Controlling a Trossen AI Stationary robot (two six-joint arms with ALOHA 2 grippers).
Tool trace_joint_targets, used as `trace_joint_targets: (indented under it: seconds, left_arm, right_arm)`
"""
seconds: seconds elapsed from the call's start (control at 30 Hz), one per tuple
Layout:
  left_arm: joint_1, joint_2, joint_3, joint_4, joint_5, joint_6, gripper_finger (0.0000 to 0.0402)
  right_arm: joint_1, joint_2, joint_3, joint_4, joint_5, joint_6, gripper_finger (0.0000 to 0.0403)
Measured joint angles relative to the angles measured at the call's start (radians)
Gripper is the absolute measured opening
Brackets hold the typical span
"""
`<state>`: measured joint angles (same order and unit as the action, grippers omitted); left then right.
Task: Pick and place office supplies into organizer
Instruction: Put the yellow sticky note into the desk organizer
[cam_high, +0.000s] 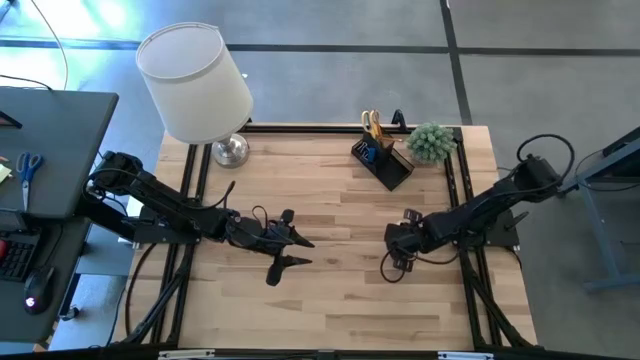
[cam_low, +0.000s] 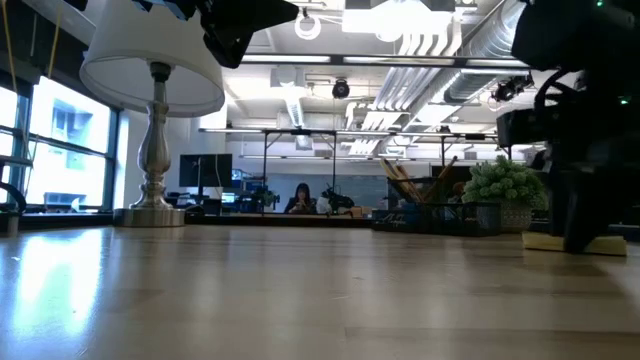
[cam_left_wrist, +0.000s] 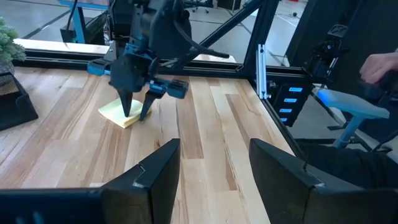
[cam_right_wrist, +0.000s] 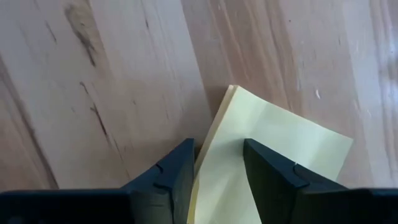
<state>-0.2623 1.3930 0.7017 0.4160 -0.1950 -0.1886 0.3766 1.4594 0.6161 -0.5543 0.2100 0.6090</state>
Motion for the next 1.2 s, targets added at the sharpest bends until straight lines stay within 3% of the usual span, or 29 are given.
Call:
trace_joint_targets:
  seconds: [0.33, 0.63, 0.73, 0.93, 1.2]
  left_arm:
    - [0.000, 0.000, 0.000, -0.007, 0.000, 0.000, 0.0179]
    - [0.000, 0.000, 0.000, -0.009, 0.000, 0.000, 0.0179]
    - [0.000, 0.000, 0.000, -0.010, 0.000, 0.000, 0.0179]
    - [0.000, 0.000, 0.000, -0.011, 0.000, 0.000, 0.0179]
    - [0.000, 0.000, 0.000, -0.016, 0.000, 0.000, 0.0179]
  right_arm:
    - [0.052, 0.071, 0.182, -0.254, 0.077, -0.041, 0.0101]
    - [0.052, 0.069, 0.228, -0.328, 0.068, -0.057, 0.0006]
    - [0.052, 0.069, 0.228, -0.370, 0.061, -0.069, 0.0023]
    - [0.057, 0.068, 0.214, -0.495, 0.061, -0.112, 0.0094]
    - [0.120, 0.068, 0.110, -0.398, 0.084, -0.202, 0.0146]
